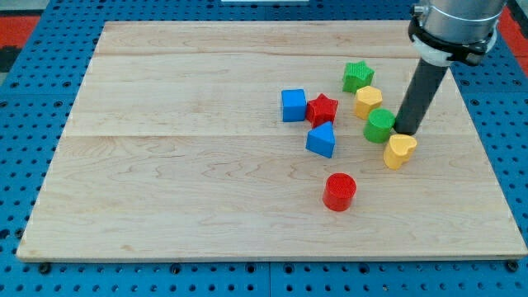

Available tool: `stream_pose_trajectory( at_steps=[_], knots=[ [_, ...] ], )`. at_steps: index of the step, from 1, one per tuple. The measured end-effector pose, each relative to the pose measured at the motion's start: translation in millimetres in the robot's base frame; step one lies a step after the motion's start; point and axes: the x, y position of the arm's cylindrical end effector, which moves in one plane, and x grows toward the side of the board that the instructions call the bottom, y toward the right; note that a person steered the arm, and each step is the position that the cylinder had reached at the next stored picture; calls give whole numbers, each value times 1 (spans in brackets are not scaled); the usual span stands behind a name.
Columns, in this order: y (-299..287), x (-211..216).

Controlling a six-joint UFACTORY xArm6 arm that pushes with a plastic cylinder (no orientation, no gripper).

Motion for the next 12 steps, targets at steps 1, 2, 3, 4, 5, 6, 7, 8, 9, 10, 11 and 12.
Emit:
stream_pose_trajectory(
  at_steps=[1,2,3,4,5,6,7,8,9,10,11,12],
  knots=[
    [-14,0],
    [17,0],
    [38,10],
    [38,43],
    [36,46],
    [8,45],
    [-11,45],
    [-18,45],
    [-21,47],
    [1,83],
    [-12,135],
    [-70,142]
  ],
)
